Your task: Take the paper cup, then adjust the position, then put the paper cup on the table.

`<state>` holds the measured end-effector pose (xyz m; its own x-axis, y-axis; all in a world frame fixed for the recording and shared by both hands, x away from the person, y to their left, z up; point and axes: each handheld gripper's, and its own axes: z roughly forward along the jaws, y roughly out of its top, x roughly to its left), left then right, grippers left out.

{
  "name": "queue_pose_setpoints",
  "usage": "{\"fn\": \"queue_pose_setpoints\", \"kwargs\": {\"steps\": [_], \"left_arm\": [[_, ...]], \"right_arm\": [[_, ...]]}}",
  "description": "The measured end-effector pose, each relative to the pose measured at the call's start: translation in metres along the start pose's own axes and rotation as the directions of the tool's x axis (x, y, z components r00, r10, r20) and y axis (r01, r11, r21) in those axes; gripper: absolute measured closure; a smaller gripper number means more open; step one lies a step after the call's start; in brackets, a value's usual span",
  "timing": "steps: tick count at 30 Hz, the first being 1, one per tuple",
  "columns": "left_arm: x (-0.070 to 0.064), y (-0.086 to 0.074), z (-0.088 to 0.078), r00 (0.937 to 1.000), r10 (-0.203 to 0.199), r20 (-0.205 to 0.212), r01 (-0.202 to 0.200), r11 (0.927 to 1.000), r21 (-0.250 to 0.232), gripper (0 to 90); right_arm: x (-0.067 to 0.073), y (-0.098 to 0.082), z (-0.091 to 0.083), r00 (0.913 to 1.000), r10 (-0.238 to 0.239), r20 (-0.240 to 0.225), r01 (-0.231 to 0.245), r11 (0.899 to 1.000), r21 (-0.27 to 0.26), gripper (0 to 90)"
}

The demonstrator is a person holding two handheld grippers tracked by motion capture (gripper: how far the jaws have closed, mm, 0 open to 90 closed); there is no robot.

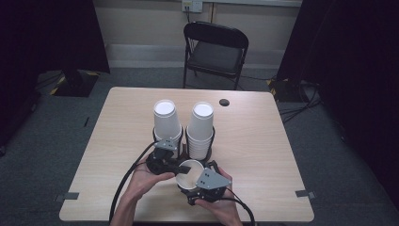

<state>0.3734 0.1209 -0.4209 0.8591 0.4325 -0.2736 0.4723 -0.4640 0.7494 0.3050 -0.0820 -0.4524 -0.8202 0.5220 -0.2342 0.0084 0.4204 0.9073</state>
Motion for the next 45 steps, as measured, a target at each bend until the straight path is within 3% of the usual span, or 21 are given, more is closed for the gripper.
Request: {"fn": "queue_pose_setpoints", "kwargs": {"steps": [4, 8, 12, 16, 21, 27, 30, 37, 39, 41, 43, 45], "left_arm": [[-0.005, -0.003, -0.005, 0.9968, 0.040, -0.068, -0.045, 0.9962, -0.074, 64.6], [-0.007, -0.006, -0.008, 0.9936, 0.046, -0.103, -0.060, 0.9886, -0.138, 57.9], [-0.008, -0.007, -0.010, 0.9918, 0.053, -0.117, -0.072, 0.9827, -0.171, 52.7], [-0.009, -0.009, -0.013, 0.9887, 0.055, -0.139, -0.083, 0.9748, -0.207, 41.1], [-0.007, -0.017, -0.017, 0.9812, 0.039, -0.189, -0.081, 0.9721, -0.220, 31.6], [-0.002, -0.028, -0.018, 0.9757, 0.014, -0.219, -0.066, 0.9705, -0.232, 27.2], [-0.001, -0.035, -0.017, 0.9642, -0.011, -0.265, -0.054, 0.9697, -0.238, 19.7], [-0.001, -0.047, -0.021, 0.9539, -0.039, -0.298, -0.045, 0.9620, -0.269, 15.8], [0.001, -0.051, -0.023, 0.9448, -0.072, -0.320, -0.029, 0.9537, -0.299, 15.7], [0.003, -0.057, -0.025, 0.9430, -0.095, -0.319, -0.015, 0.9456, -0.325, 15.7], [0.004, -0.064, -0.025, 0.9338, -0.122, -0.336, -0.006, 0.9346, -0.356, 15.7], [0.005, -0.069, -0.026, 0.9287, -0.130, -0.347, -0.008, 0.9296, -0.368, 15.7]], "right_arm": [[-0.005, -0.004, -0.003, 0.9993, 0.034, 0.017, -0.034, 0.999, -0.011, 9.1], [-0.009, -0.009, -0.006, 0.9974, 0.062, 0.037, -0.062, 0.998, -0.012, 9.1], [-0.013, -0.013, -0.009, 0.9954, 0.079, 0.055, -0.078, 0.997, -0.011, 9.1], [-0.018, -0.018, -0.012, 0.9926, 0.100, 0.069, -0.099, 0.995, -0.006, 9.3], [-0.025, -0.020, -0.019, 0.9870, 0.135, 0.086, -0.134, 0.991, -0.018, 9.4], [-0.032, -0.024, -0.023, 0.9787, 0.180, 0.100, -0.177, 0.984, -0.033, 9.4], [-0.035, -0.026, -0.025, 0.9753, 0.193, 0.108, -0.190, 0.981, -0.036, 9.4], [-0.045, -0.031, -0.033, 0.9616, 0.242, 0.129, -0.236, 0.970, -0.061, 9.5], [-0.049, -0.032, -0.035, 0.9566, 0.260, 0.132, -0.253, 0.965, -0.068, 9.4], [-0.053, -0.034, -0.038, 0.9488, 0.285, 0.137, -0.276, 0.958, -0.081, 9.4], [-0.057, -0.035, -0.041, 0.9433, 0.297, 0.148, -0.286, 0.954, -0.089, 9.4], [-0.063, -0.035, -0.044, 0.9385, 0.306, 0.161, -0.293, 0.951, -0.097, 9.4]]}}
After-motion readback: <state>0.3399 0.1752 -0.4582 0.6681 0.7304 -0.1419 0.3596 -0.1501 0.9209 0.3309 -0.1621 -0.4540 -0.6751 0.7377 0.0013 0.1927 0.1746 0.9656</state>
